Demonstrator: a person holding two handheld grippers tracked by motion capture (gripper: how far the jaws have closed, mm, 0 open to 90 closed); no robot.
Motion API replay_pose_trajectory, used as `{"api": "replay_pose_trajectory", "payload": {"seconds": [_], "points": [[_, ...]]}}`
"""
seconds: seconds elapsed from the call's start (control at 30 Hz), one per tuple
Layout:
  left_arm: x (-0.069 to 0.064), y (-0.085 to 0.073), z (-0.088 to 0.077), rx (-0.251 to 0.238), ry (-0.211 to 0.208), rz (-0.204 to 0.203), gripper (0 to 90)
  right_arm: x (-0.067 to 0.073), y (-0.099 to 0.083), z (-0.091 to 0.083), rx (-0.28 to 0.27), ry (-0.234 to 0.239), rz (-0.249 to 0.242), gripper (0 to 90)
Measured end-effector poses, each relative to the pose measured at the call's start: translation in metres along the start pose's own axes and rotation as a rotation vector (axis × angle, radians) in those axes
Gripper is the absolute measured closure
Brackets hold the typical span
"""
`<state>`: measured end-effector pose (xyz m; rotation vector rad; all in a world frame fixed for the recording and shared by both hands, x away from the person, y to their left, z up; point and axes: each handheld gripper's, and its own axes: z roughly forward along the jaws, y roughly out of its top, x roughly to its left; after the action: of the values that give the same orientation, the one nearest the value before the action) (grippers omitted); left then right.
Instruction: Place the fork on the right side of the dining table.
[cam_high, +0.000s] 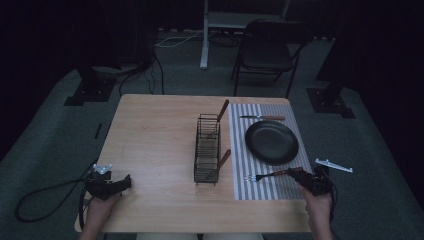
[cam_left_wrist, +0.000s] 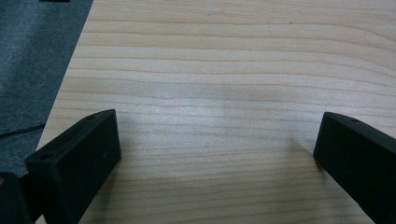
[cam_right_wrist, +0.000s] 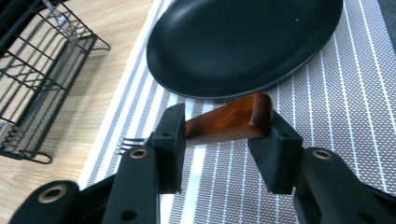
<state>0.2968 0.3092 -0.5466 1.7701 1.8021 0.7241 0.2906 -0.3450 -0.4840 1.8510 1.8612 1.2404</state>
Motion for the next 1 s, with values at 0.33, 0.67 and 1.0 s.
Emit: {"api": "replay_pose_trajectory", "payload": {"seconds": [0.33,0.67,1.0], "points": [[0.0,0.0,0.0,0.0,0.001,0.0,0.8,-0.011,-0.004,0.006,0.019,0.002,0.012,53.1],[0.0,0.0,0.0,0.0,0.0,0.0,0.8,-0.018,-0.003,0.013,0.049,-0.018,0.007,49.8],[0.0,0.0,0.0,0.0,0.001,0.0,0.8,-0.026,-0.002,0.023,0.095,-0.023,-0.01,48.6]]}}
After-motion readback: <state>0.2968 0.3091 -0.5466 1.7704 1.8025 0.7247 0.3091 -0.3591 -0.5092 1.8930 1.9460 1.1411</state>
